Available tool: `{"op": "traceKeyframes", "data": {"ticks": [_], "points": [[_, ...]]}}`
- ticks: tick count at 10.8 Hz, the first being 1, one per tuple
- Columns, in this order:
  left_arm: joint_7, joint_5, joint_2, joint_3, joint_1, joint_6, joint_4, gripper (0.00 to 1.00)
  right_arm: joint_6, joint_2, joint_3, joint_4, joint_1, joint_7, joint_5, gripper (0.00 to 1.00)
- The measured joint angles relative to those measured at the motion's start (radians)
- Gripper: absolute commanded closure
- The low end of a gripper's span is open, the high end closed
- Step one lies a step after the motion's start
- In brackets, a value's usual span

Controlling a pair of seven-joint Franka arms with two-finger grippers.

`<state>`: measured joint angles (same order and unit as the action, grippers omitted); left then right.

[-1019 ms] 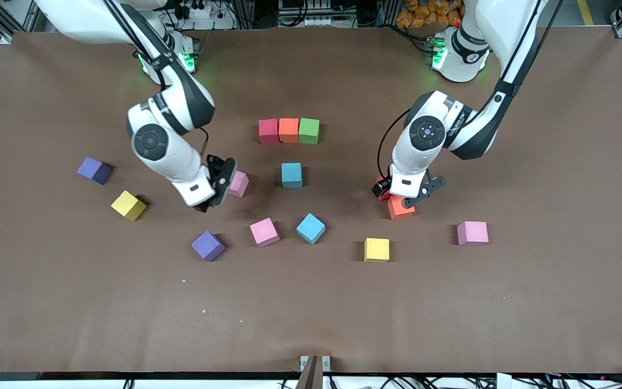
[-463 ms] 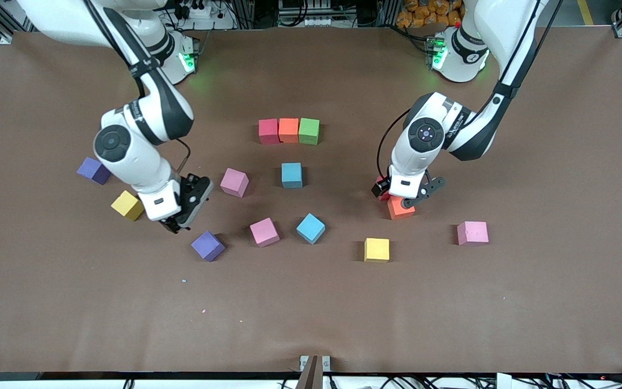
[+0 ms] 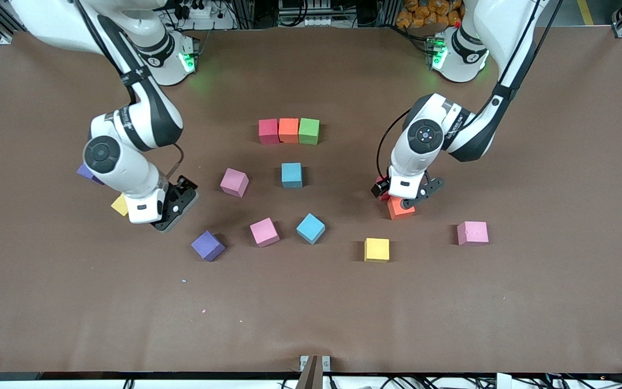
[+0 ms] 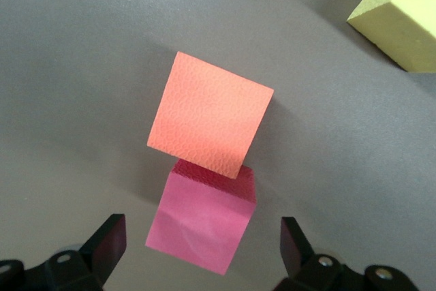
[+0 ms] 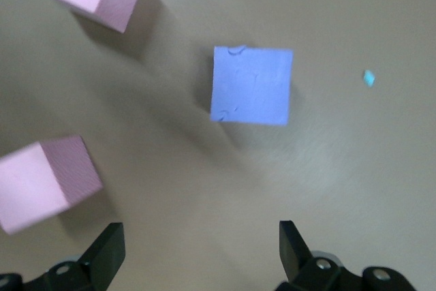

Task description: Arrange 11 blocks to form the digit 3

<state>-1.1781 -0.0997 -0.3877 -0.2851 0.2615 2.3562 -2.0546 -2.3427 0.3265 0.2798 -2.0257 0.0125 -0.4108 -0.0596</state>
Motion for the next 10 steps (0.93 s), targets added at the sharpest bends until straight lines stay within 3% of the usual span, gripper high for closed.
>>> {"op": "traceKeyframes", "data": {"ticks": [2, 6, 8, 10], "points": [[0.0, 0.0, -0.001, 0.0, 0.0, 0.0, 0.001, 0.0, 0.015, -0.003, 0.001, 0.001, 0.031, 0.246, 0.021, 0.0], [0.0, 0.0, -0.002, 0.0, 0.0, 0.0, 0.002, 0.0, -0.016, -0.002, -0.003, -0.011, 0.03, 0.323, 0.07, 0.0], [0.0, 0.0, -0.002, 0.0, 0.0, 0.0, 0.002, 0.0, -0.016, -0.001, -0.003, -0.026, 0.034, 0.481, 0.132, 0.0], [0.0, 0.0, -0.002, 0.0, 0.0, 0.0, 0.002, 0.0, -0.021, 0.006, -0.002, -0.043, 0.061, 0.673, 0.139, 0.0]]}}
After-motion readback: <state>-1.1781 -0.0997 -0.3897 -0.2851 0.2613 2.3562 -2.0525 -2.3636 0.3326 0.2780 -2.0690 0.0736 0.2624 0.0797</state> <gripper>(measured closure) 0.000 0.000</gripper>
